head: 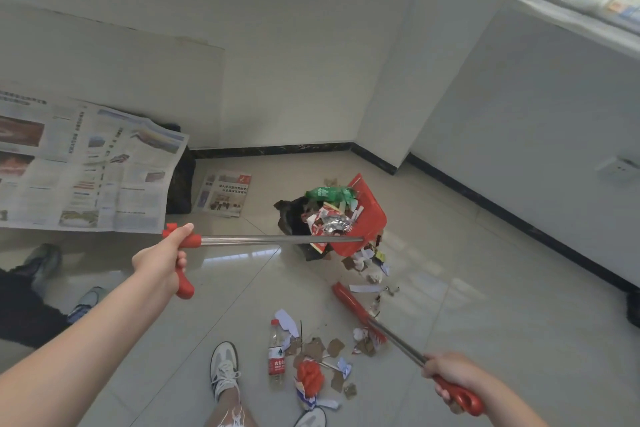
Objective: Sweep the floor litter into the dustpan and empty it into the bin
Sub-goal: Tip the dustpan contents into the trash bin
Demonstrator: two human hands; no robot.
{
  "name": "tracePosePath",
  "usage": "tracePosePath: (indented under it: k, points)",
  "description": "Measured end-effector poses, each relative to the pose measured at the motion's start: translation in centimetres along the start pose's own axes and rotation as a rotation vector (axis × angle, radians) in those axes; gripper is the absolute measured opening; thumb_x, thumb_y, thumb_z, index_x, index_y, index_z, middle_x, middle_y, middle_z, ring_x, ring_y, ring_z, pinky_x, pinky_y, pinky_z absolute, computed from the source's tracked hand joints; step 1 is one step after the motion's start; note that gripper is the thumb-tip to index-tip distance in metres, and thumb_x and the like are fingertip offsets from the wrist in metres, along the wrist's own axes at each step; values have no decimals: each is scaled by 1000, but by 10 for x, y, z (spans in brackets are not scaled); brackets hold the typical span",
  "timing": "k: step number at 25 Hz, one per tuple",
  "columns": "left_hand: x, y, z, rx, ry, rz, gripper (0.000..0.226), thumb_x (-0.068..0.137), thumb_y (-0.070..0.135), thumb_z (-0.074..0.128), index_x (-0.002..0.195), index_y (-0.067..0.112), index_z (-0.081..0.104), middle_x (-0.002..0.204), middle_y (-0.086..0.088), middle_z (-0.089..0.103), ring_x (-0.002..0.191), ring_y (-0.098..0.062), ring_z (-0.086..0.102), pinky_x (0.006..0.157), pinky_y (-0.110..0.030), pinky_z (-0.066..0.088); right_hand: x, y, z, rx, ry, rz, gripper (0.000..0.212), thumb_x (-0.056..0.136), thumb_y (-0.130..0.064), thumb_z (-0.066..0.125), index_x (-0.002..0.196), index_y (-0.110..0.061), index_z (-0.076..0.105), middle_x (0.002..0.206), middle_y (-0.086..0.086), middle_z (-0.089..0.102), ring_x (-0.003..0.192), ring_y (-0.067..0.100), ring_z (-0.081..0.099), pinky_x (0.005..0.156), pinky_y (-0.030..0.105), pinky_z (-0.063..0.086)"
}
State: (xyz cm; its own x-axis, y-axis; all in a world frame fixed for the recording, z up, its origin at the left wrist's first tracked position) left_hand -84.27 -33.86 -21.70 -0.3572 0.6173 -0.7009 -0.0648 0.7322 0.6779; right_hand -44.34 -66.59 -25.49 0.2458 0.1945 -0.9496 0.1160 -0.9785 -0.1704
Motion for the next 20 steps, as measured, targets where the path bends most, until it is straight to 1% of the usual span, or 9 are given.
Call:
tracePosePath:
  k: [5,6,7,9,10,12,15,17,20]
  points:
    - [23,-12,-12,-72,42,-76,43,73,32,82,105,5,70,68,0,57,22,-2,32,44,-22,33,3,-5,0,48,-11,15,30,86,-2,51,114,-11,59,44,9,40,30,16,38,41,10,30]
    - [26,-15,-15,-72,42,-85,42,73,32,82,103,6,69,67,0,56,21,-2,31,44,-22,33,2,-8,1,45,-8,14,28,86,-2,52,113,-10,58,44,9,41,30,15,39,40,10,30]
    - [27,-20,-17,-73,38,-96,37,74,33,81,96,7,68,63,0,54,21,-2,31,45,-22,33,2,-11,2,38,-8,12,26,86,-2,52,111,-9,57,43,9,41,30,16,38,41,10,30]
    - [30,-32,-25,-88,26,-123,30,76,34,80,79,12,59,48,3,47,20,-2,31,43,-21,33,3,-15,3,29,-11,17,26,87,-3,51,110,-16,54,41,9,42,32,16,37,42,10,28]
    - [33,-41,-30,-103,21,-141,30,78,34,78,75,14,56,38,6,43,20,-2,30,39,-19,33,4,-17,3,33,-13,27,25,88,-4,51,107,-20,52,41,8,42,32,15,36,43,10,27]
    - [40,-61,-41,-140,1,-185,29,83,34,74,74,16,53,28,9,36,19,-2,28,31,-10,29,4,-19,3,41,-17,43,20,88,-6,50,101,-21,52,42,8,41,32,15,36,46,11,26]
    - [40,-91,-54,-171,3,-278,31,90,32,67,70,20,46,25,10,32,18,-2,27,28,-7,25,3,-21,2,37,-11,31,16,88,-6,50,94,-20,54,44,8,41,33,15,37,47,13,25]
    - [29,-108,-58,-181,-20,-349,31,94,31,61,71,21,43,25,10,32,18,-1,27,30,-10,27,1,-22,3,36,-10,25,17,88,-6,50,98,-19,55,44,8,42,33,14,37,46,13,25]
    - [10,-132,-59,-141,-73,-502,35,100,38,48,73,17,42,24,8,31,16,-2,29,40,-15,34,2,-23,3,34,8,20,32,88,-6,50,120,-12,54,45,7,42,34,14,37,45,12,26]
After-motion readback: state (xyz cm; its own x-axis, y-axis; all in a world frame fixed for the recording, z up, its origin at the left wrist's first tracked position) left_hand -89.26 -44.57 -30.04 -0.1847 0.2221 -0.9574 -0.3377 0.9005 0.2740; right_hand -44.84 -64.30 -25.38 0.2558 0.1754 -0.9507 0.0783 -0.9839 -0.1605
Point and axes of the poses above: each hand's wrist, its own x-axis towards the middle knuckle, its own z-axis out of the palm, y = z × x, the point moved 4 cm from there along x, towards the middle knuckle
